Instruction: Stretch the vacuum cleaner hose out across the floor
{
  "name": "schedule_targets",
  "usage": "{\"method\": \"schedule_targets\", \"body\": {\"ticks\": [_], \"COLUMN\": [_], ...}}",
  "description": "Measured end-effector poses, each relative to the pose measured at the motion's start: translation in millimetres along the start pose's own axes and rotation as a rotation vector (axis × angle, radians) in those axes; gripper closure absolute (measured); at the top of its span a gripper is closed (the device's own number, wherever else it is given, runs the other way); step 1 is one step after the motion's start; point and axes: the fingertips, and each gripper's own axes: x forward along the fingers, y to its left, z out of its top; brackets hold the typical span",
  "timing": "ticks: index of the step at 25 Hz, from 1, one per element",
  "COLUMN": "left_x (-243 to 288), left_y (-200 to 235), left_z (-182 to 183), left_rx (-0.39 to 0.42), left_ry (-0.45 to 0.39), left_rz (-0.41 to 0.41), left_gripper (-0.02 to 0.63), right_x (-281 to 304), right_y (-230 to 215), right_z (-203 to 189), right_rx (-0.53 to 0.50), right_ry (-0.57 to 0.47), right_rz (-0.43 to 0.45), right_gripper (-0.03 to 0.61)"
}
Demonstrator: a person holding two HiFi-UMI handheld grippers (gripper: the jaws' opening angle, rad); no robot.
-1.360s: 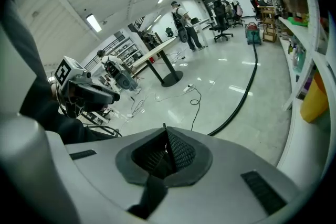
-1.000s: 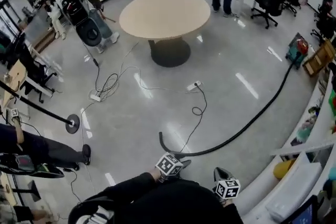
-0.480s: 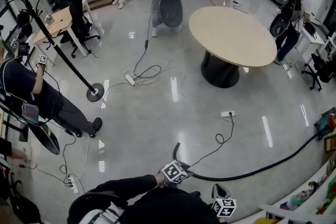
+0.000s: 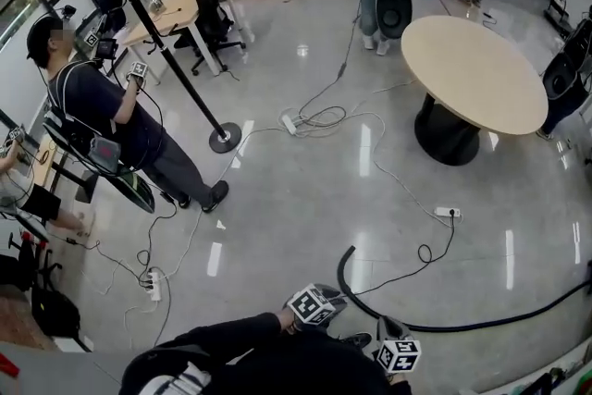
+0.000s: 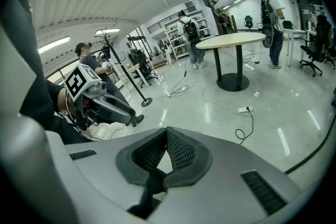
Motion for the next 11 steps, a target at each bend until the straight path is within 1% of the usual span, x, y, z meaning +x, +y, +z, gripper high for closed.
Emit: {"method": "schedule_targets", "body": {"ticks": [6,11], "left_x": [-13,-15], "left_y": [-4,1], "left_z": [-21,-20], "left_rx": [-0.08,-0.115], "left_ry": [-0.012,-0.037], "left_rz": [0.057,0.067], "left_gripper": [0.443,0.443], "right_x": [12,21], "right_y": [11,14], "right_z": [-4,0], "right_rx": [-0.055,-0.092], "right_ry": [0.04,0.049], "right_rz": [0.095,0.125], "right_gripper": [0.563,0.563]}}
